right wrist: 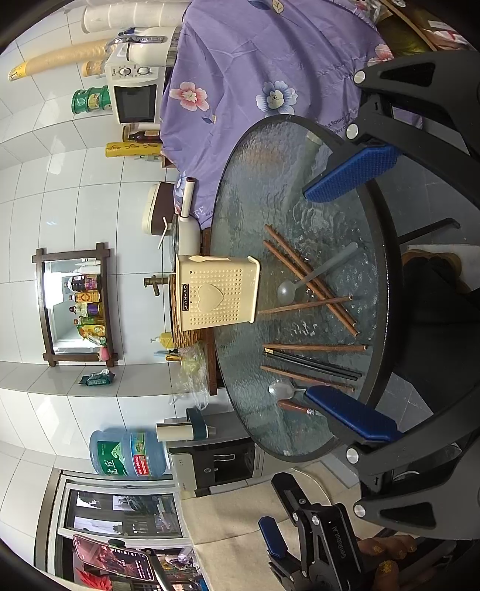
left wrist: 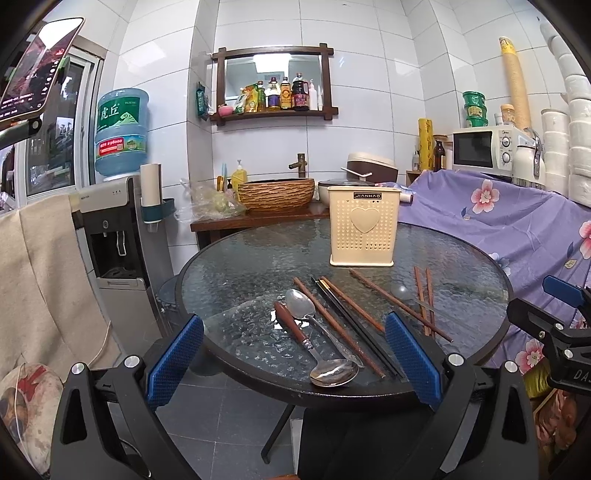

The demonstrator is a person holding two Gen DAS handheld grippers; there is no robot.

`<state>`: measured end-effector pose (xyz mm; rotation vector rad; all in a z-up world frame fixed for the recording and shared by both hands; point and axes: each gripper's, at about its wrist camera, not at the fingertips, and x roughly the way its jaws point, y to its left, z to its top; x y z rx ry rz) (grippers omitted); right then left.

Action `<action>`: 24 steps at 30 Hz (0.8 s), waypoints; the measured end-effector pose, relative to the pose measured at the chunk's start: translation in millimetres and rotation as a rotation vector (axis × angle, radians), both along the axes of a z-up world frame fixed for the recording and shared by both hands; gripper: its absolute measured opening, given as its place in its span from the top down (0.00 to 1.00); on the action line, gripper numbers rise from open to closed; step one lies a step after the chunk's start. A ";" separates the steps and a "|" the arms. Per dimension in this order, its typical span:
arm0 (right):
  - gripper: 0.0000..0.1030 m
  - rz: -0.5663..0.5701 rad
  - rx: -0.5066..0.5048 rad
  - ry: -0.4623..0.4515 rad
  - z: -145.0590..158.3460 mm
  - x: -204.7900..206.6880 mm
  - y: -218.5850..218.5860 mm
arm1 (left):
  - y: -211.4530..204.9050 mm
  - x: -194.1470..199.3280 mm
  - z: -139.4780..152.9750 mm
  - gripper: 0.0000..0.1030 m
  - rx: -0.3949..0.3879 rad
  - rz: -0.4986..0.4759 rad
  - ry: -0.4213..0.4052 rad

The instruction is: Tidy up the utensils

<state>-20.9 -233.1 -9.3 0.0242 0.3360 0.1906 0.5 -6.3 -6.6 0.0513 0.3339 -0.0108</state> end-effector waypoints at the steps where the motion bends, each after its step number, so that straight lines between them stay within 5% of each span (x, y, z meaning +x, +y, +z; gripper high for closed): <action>1: 0.05 0.000 0.000 0.000 -0.2 -0.1 0.2 | 1.1 0.4 1.1 0.06 -0.001 -0.001 0.002; 24: 0.05 0.000 0.005 0.005 -1.9 0.6 -0.6 | 0.9 0.7 0.6 0.06 0.002 -0.004 0.008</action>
